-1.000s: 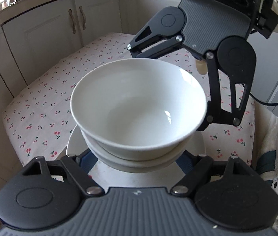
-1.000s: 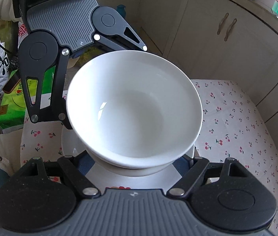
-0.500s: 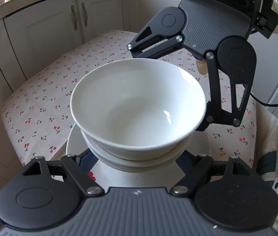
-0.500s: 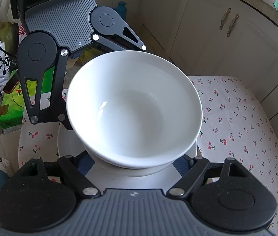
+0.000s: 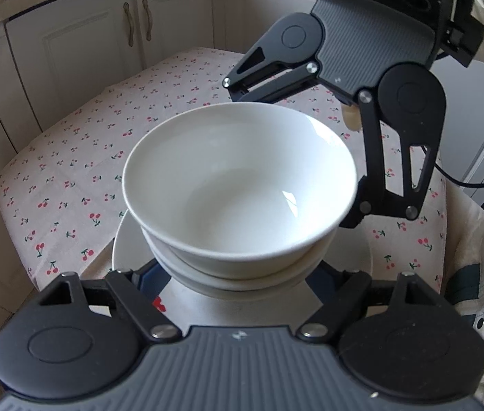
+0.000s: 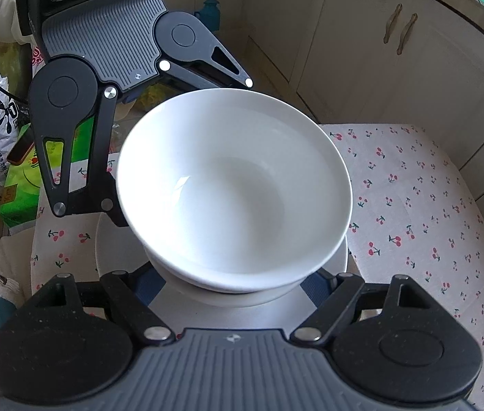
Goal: Organize plates and bowls
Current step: 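Lift and carry the bowl stack with both tools onto the plate stack, then open both tools to release the bowl stack and withdraw them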
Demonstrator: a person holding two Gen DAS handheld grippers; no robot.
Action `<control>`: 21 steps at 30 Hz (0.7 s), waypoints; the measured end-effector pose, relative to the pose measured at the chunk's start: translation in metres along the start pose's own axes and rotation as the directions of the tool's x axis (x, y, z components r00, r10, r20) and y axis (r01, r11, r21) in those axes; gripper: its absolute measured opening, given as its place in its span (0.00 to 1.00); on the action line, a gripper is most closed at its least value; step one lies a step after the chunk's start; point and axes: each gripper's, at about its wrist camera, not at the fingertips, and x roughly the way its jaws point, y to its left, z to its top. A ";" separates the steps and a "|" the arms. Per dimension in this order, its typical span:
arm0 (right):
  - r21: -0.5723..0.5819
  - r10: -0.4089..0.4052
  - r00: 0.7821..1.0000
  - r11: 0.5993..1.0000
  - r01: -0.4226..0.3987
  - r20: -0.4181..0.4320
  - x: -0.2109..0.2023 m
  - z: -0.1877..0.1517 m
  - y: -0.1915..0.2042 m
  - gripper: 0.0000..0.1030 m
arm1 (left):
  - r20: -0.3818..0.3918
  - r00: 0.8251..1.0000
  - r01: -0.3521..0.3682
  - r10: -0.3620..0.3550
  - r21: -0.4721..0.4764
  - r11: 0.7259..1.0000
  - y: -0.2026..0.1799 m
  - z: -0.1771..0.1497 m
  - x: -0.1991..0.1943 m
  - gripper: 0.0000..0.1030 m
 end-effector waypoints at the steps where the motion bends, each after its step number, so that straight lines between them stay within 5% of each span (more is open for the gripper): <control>1: 0.002 0.002 1.000 1.000 -0.002 0.000 0.000 0.000 0.000 0.84 | 0.002 1.000 0.002 -0.002 -0.001 1.000 0.000 0.000 0.000 0.81; 21: 0.045 0.038 0.999 0.998 -0.038 -0.008 0.004 0.001 -0.011 0.84 | 0.013 1.000 0.027 -0.027 -0.017 0.999 0.005 -0.002 0.001 0.81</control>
